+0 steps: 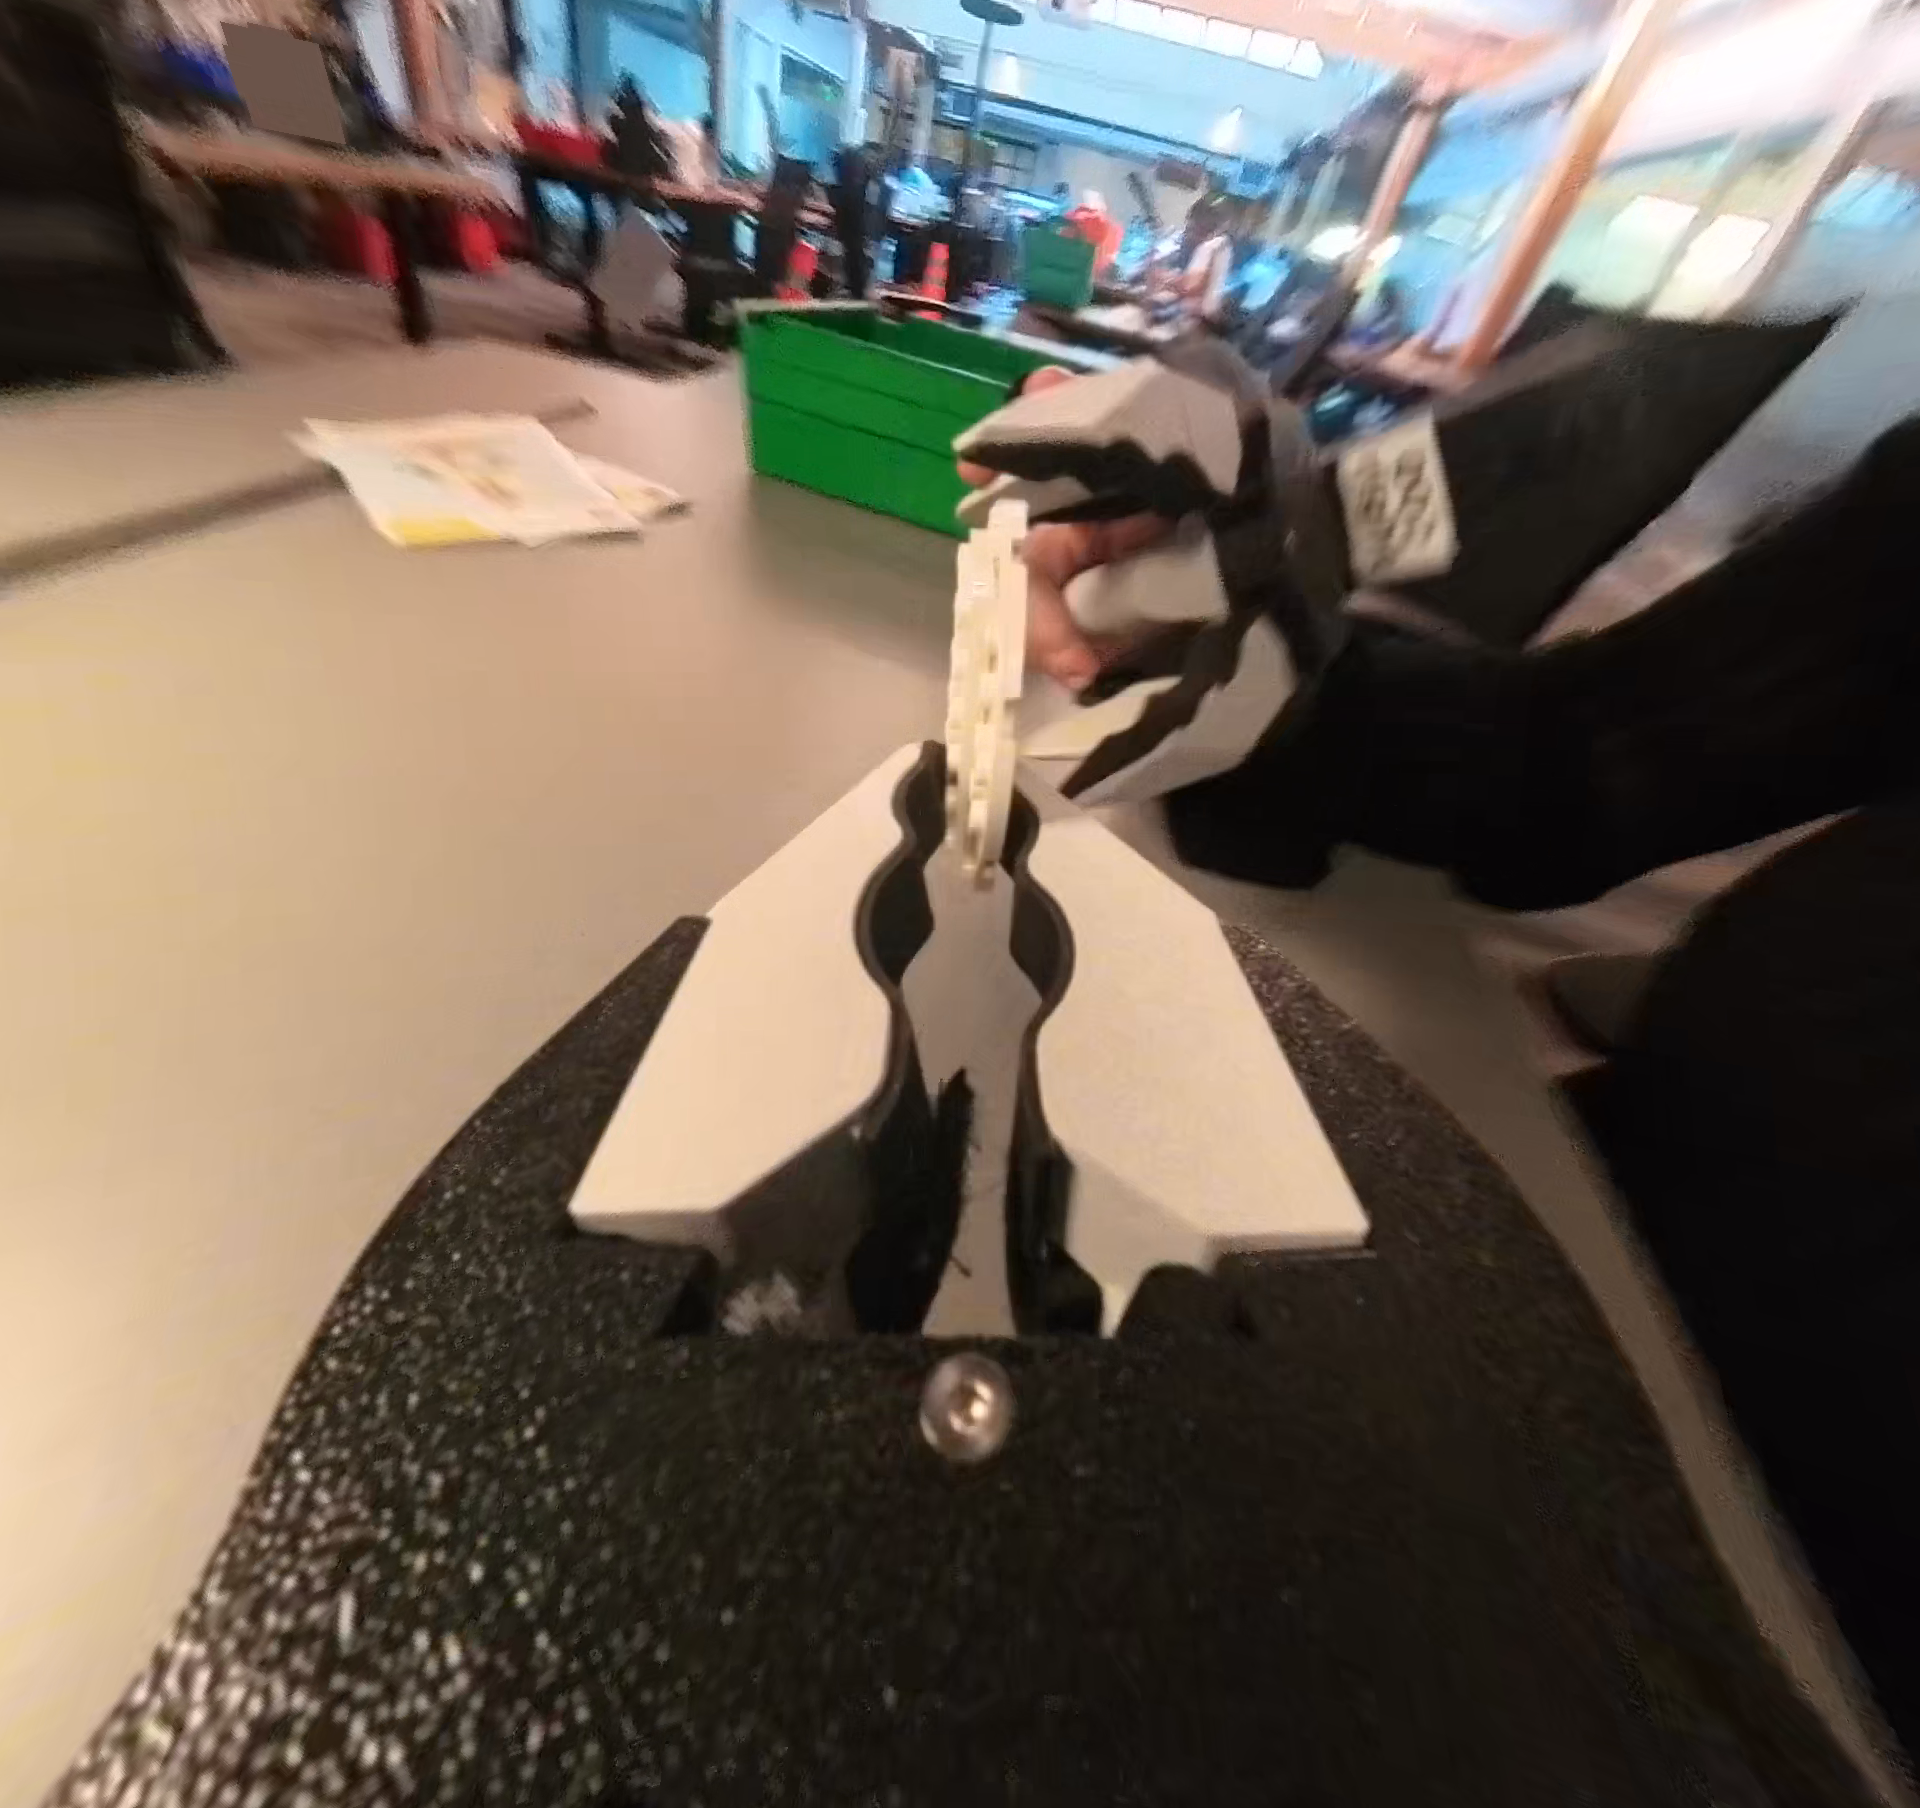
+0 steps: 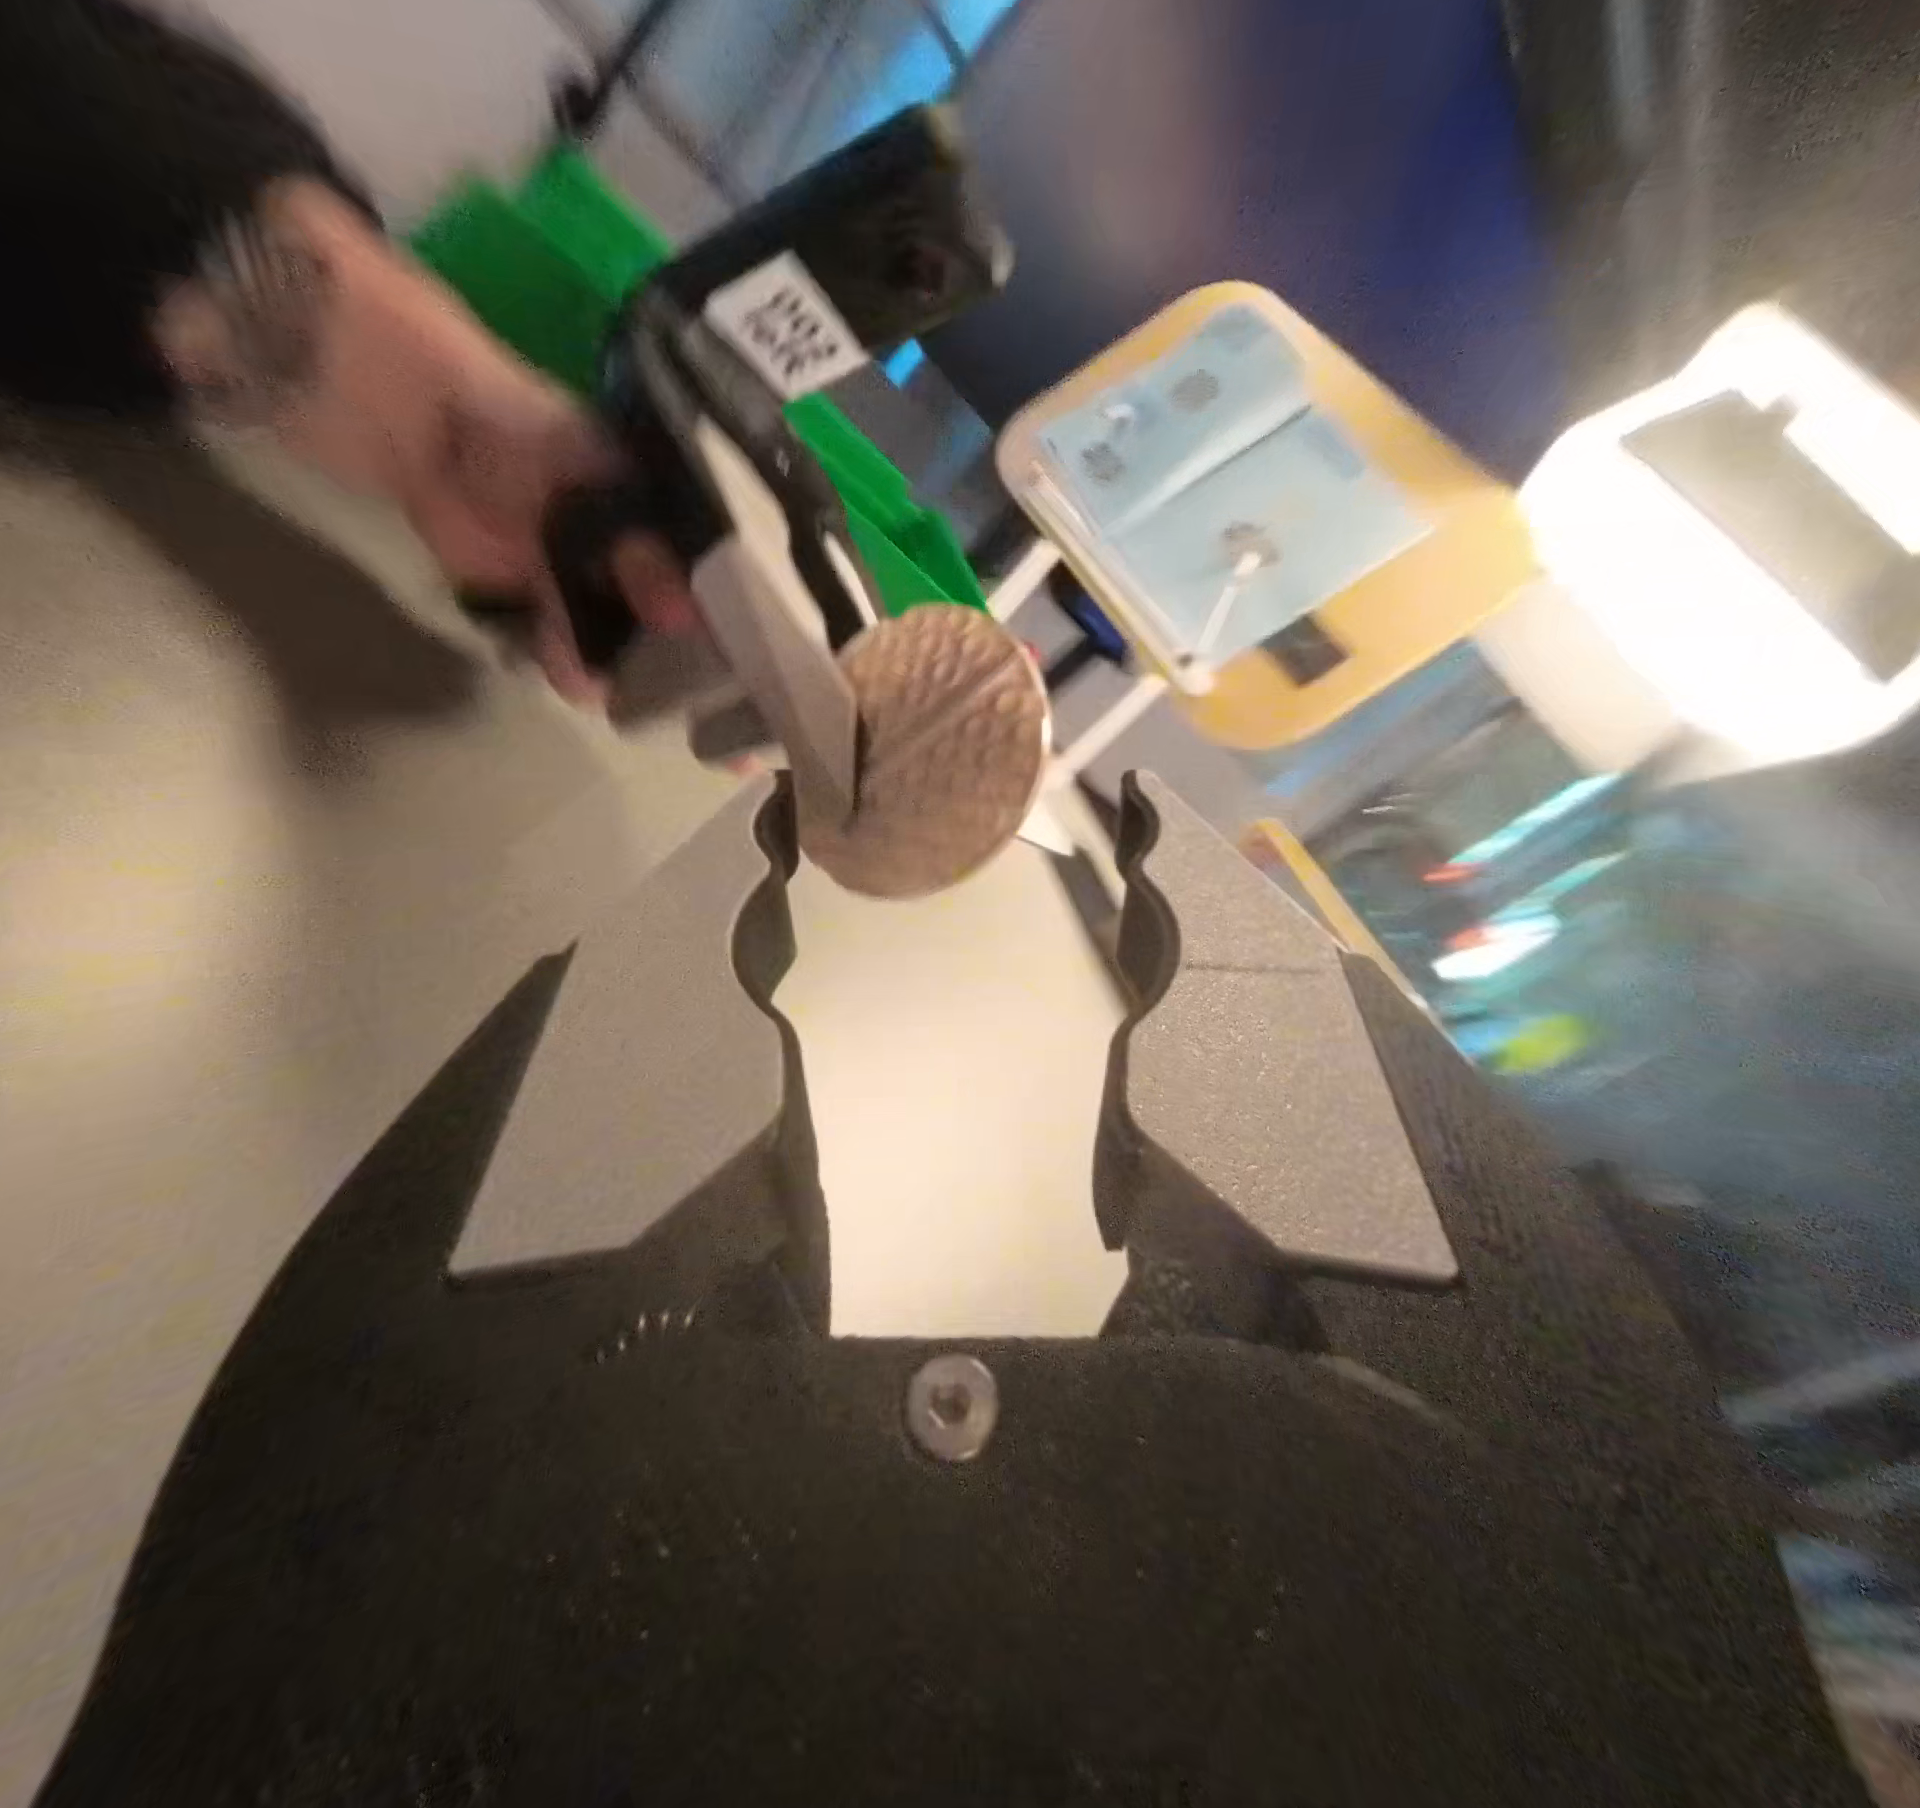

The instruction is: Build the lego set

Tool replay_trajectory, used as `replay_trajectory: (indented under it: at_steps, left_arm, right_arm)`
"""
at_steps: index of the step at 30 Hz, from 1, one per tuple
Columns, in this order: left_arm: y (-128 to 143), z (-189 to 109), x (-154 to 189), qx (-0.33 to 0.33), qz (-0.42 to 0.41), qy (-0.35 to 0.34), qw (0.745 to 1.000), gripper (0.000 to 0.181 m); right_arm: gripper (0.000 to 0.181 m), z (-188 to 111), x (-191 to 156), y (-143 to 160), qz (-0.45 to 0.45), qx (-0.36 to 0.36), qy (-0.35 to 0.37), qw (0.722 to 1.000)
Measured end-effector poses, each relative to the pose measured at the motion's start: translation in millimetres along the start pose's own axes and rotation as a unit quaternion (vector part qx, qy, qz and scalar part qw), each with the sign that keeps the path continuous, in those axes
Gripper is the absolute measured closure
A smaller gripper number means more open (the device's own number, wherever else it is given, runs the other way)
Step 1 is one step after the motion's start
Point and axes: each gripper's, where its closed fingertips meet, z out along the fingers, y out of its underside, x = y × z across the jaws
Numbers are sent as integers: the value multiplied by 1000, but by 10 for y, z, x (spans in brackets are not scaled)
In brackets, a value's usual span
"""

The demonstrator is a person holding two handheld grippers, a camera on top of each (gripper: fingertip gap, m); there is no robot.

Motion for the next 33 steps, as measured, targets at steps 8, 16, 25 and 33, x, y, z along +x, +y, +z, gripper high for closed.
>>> replay_trajectory:
  at_steps: [8, 16, 25, 33]
  left_arm:
    - [198, -26, 240, -64, -314, 163, 933, 175]
    - [228, 12, 415, -70, -370, 229, 898, 173]
    - [150, 33, -78, -58, 187, -75, 978, 104]
    - [88, 60, 165, -25, 175, -14, 984, 162]
  right_arm:
    - [122, -77, -125, 193, -449, -77, 48, 889]
    - [174, -22, -320, 98, -478, -56, 39, 876]
    - [175, -61, -243, 66, 132, -21, -105, 985]
    - [175, -110, -344, 6, 331, 3, -201, 922]
